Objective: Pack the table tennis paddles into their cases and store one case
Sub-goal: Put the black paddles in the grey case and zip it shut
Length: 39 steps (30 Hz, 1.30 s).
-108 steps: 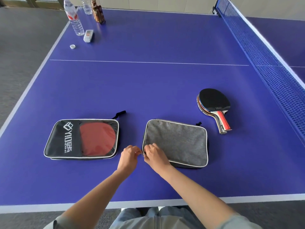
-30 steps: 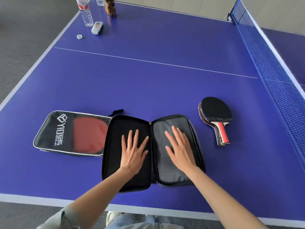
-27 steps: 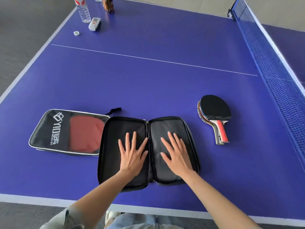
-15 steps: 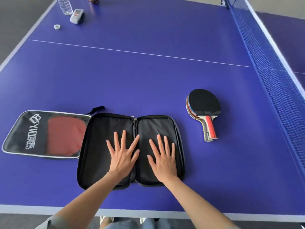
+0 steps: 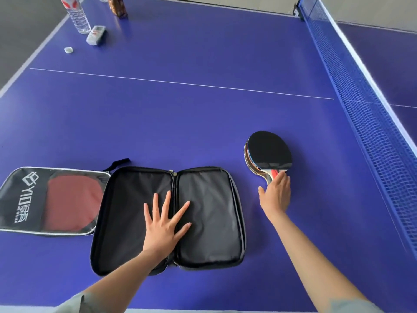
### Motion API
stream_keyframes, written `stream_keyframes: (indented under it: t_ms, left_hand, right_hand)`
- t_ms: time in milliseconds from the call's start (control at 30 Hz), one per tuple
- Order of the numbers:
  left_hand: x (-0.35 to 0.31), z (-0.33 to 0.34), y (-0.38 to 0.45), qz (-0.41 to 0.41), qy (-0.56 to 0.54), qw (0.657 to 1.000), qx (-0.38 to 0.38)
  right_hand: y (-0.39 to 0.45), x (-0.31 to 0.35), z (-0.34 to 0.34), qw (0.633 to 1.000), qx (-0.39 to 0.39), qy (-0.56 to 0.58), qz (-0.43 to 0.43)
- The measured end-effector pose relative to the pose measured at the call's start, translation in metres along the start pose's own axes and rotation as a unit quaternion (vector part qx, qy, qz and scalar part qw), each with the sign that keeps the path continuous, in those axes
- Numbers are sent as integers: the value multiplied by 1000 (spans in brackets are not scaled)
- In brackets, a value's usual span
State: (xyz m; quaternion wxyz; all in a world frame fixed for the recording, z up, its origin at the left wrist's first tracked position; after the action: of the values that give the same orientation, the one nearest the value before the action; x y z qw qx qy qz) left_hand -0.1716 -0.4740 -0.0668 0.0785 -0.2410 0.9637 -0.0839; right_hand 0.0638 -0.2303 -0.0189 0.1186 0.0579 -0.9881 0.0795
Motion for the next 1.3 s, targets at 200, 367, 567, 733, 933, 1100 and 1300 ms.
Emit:
stream_keyframes:
  t_ms: [200, 367, 567, 733, 933, 1100, 1300]
  left_hand:
    - [-1, 0, 2, 11, -1, 1000, -12]
    - [-2, 0, 6, 20, 0, 1000, -14]
    - [-2, -1, 8, 23, 1, 1000, -10]
    - [-1, -1, 8, 18, -9, 1000, -3]
    - [-4, -4, 8, 13, -15, 1000, 4]
    - [-2, 4, 10, 12, -17, 999, 42]
    - [-1, 13, 15, 16, -30, 995, 96]
  right_hand:
    - [10, -5, -1, 998, -13, -9, 63]
    - [17, -4, 0, 998, 9, -21, 57]
    - [14, 3, -3, 999, 8, -2, 41]
    - [0, 8, -13, 999, -14, 19, 27]
    - [-40, 29, -29, 998, -43, 33, -11]
    - [-86, 63, -25, 998, -26, 49, -36]
    - [-142, 94, 12, 998, 14, 42, -36]
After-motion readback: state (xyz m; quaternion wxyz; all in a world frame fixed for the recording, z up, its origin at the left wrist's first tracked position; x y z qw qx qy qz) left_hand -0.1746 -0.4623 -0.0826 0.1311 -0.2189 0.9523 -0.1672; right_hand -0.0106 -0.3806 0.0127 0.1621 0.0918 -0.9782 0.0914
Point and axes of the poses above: each hand's wrist, its own y-axis towards the middle knuckle, its own z-axis out of the palm, x = y × z, the point moved 8 cm from there along y, towards the middle knuckle, and after that the axes turned 3 degrees about -z, right-handed, at the moved point
